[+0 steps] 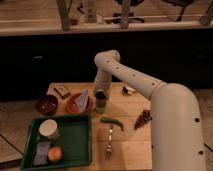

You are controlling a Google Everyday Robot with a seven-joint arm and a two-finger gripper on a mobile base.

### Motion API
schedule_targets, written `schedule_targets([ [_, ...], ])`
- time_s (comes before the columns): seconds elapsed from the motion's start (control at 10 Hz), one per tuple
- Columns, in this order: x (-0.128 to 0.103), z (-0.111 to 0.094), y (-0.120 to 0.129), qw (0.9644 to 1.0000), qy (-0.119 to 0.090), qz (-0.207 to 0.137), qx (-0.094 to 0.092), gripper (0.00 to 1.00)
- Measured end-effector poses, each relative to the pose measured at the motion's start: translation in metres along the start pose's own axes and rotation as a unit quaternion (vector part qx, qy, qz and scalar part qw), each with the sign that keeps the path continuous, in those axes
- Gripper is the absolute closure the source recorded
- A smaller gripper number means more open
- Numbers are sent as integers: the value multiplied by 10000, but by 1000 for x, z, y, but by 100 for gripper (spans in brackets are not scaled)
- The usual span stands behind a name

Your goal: Stack cups on top of each other

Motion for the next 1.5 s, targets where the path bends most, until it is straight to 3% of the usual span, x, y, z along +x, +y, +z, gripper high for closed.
schedule_targets([
  [0.2,-1,1,2,10000,-4,26,-19,46],
  [0.3,-1,2,3,10000,-10,41,-30,32],
  [0.5,-2,4,3,10000,-19,54,-40,21],
  [1.5,0,7,4,10000,-85,30,-36,20],
])
